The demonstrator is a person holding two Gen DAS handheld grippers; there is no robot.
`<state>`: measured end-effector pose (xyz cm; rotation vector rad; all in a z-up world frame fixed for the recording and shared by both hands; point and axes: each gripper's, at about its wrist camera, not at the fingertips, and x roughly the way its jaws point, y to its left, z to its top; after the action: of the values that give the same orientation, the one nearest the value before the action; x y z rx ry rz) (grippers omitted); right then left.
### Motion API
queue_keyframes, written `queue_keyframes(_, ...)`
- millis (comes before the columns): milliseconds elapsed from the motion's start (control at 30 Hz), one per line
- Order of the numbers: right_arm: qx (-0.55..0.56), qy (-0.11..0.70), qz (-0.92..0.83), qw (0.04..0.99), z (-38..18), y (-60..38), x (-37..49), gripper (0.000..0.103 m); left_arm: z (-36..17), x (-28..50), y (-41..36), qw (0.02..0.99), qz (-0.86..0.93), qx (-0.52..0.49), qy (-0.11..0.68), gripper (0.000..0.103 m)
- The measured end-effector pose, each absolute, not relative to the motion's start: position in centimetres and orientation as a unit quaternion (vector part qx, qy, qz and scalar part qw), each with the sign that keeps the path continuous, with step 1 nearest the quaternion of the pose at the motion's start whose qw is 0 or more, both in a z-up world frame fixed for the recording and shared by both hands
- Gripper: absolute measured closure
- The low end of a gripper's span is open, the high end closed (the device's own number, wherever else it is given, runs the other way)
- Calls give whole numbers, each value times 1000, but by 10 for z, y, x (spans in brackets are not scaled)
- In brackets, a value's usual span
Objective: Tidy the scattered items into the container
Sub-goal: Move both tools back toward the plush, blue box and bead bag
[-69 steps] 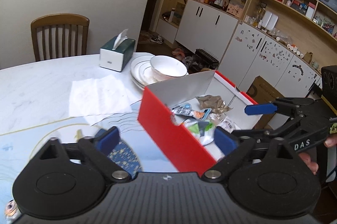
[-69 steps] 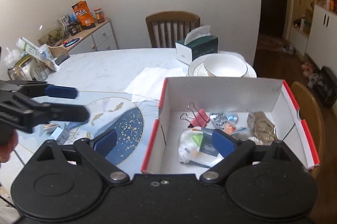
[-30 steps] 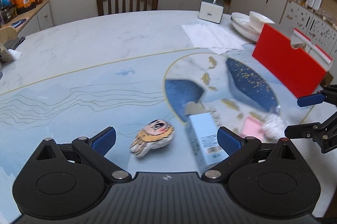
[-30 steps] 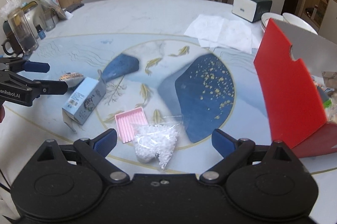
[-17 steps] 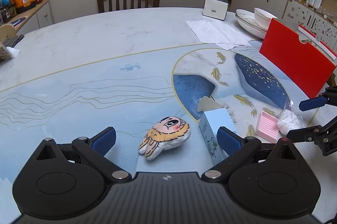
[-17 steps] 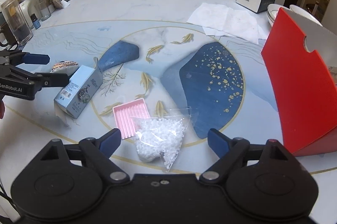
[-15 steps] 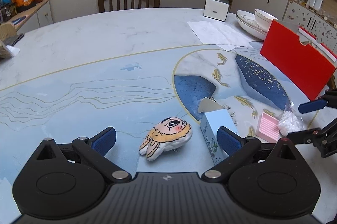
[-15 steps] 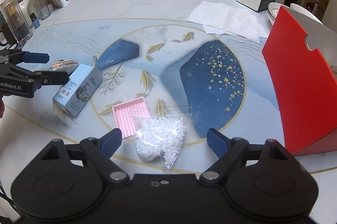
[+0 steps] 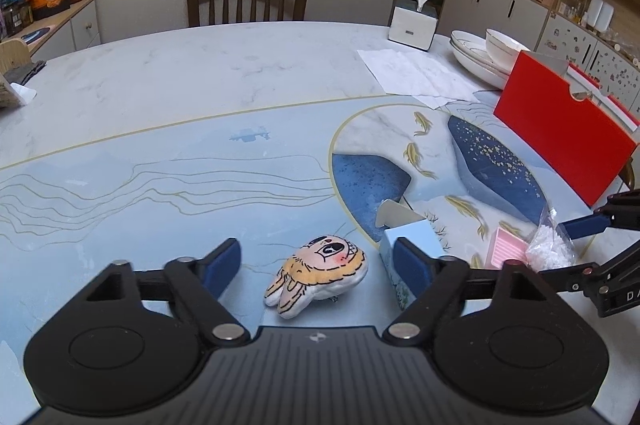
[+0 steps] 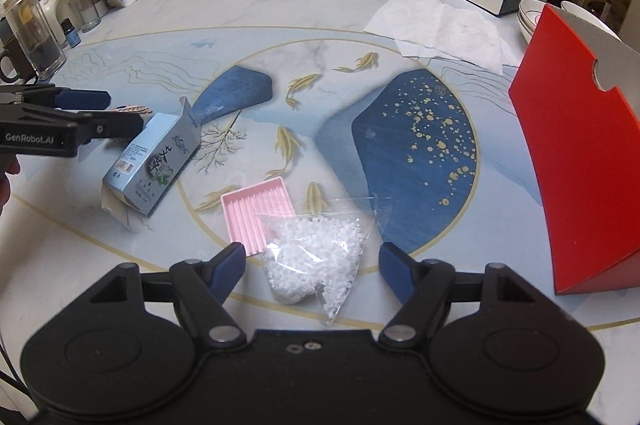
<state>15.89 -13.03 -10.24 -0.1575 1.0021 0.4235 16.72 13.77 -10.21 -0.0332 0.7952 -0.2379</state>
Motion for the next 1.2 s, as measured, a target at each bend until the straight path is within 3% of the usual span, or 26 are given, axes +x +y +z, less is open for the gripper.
queue_keyframes(233,-77,476,202,853,-101,-133,157,46,-102,167,139,908,-126,-29,398,57)
queue_keyframes(567,-64,475,201,854,-95,-144,152,60,-98,165,137,908,-115,-40,400,70)
queue_keyframes(1200,-40,443,209,871,-43,-195,143,69,-64,140,123,914,-97,-73,388,71)
